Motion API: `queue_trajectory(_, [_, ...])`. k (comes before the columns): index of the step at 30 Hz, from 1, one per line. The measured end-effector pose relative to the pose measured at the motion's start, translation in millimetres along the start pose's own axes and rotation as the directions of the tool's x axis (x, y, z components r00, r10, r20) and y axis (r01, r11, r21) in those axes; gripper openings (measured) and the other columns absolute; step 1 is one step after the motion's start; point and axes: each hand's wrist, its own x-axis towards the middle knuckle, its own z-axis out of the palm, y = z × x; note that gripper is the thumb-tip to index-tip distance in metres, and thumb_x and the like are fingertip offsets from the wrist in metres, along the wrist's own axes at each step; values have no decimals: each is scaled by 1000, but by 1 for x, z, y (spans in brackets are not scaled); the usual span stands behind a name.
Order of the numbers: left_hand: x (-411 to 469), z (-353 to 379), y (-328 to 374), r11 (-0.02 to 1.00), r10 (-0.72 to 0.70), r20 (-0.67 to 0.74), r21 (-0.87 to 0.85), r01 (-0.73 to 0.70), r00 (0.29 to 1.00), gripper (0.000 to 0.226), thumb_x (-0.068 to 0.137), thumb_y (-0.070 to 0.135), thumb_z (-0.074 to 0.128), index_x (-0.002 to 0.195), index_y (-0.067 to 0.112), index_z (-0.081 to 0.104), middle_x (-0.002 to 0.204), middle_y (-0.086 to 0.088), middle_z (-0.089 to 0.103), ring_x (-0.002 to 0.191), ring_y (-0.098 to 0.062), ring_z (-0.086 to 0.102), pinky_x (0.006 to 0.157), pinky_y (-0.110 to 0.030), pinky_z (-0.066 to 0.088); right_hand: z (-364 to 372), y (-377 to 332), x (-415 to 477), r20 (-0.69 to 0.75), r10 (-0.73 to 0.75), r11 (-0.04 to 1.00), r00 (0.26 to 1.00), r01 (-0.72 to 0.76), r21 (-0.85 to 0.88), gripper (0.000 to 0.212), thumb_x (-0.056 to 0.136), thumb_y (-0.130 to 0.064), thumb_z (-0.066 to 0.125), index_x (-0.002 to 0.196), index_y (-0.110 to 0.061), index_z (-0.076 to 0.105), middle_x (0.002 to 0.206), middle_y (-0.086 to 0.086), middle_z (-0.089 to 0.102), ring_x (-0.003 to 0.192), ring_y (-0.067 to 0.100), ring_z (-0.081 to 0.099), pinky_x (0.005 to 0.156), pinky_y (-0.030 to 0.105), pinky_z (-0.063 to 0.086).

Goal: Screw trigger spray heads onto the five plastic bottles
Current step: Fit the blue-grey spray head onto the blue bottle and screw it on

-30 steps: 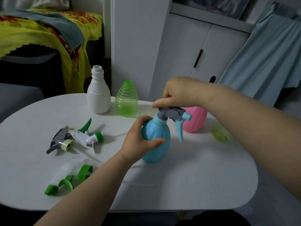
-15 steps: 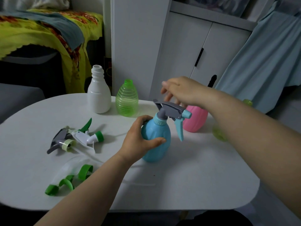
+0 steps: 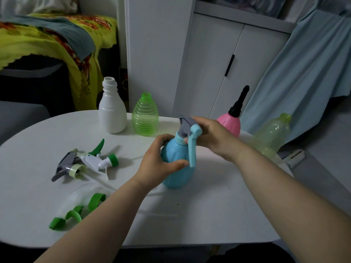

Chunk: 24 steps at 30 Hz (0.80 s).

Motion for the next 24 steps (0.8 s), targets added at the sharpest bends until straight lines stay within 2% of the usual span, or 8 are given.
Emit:
queue_trajectory(2, [0, 1, 0, 1000, 16, -11, 14, -16, 1000, 59, 59, 10, 79, 92, 39, 40, 92, 23, 48, 86, 10, 48, 67, 5, 35, 7, 6, -1, -63, 8, 1000, 998, -7, 12, 26, 76, 6, 58, 90, -17, 58, 89, 15, 61, 76, 31, 48, 80, 35, 45])
queue_trajectory(3, [0, 2, 0, 1000, 19, -21, 18, -18, 1000, 60, 59, 11, 80, 91, 41, 39, 91, 23, 48, 85, 8, 48, 66, 5, 34, 11, 9, -2, -108, 15, 1000, 994, -13, 20, 23, 76, 2, 60, 85, -19, 59, 87, 16, 61, 78, 29, 47, 79, 36, 43])
queue_trajectory(6, [0, 4, 0, 1000, -2, -39, -17, 1, 999, 56, 58, 9, 79, 94, 36, 45, 90, 16, 53, 83, -1, 52, 66, 4, 35, 24, 21, -3, -306, 22, 998, 952, -5, 57, 24, 73, -7, 67, 72, -27, 55, 80, 15, 59, 78, 19, 49, 71, 26, 42])
queue_trajectory(9, [2, 4, 0, 1000, -3, 6, -6, 3, 1000, 60, 59, 13, 81, 107, 23, 47, 102, 8, 54, 93, -8, 51, 69, 4, 35, 34, 27, -2, -449, 39, 998, 893, -15, 56, 28, 68, -15, 72, 79, -27, 49, 86, 2, 58, 75, 11, 53, 70, 17, 43])
queue_trajectory(14, [1, 3, 0, 1000, -5, -5, -22, 5, 1000, 60, 59, 11, 80, 100, 28, 39, 95, 21, 46, 90, 0, 48, 69, 5, 35, 34, 33, -9, -290, 17, 992, 957, 19, 121, 31, 75, -12, 64, 92, -33, 49, 100, -9, 58, 101, 14, 56, 91, 30, 44])
queue_trajectory(17, [1, 4, -1, 999, -5, -6, -36, 5, 1000, 59, 59, 10, 79, 97, 32, 40, 94, 23, 47, 89, 7, 48, 68, 4, 36, 28, 35, -14, -293, -6, 966, 956, 81, 246, 31, 78, 1, 56, 85, -29, 59, 92, -12, 64, 85, 2, 62, 79, 18, 49])
queue_trajectory(21, [2, 4, -2, 999, 10, -8, -31, -10, 1000, 59, 58, 11, 80, 93, 37, 40, 94, 23, 48, 89, 7, 49, 67, 4, 36, 31, 33, -9, -355, 22, 973, 934, 62, 224, 33, 73, 2, 62, 81, -29, 56, 90, -4, 62, 93, 21, 58, 90, 38, 46])
queue_trajectory(24, [2, 2, -2, 1000, 20, -9, -24, -20, 1000, 59, 58, 10, 80, 88, 41, 40, 93, 23, 48, 89, 8, 48, 67, 4, 36, 37, 27, -5, -395, -35, 990, 918, 86, 112, 41, 71, 0, 66, 83, -35, 50, 89, -13, 57, 88, 12, 56, 87, 33, 45])
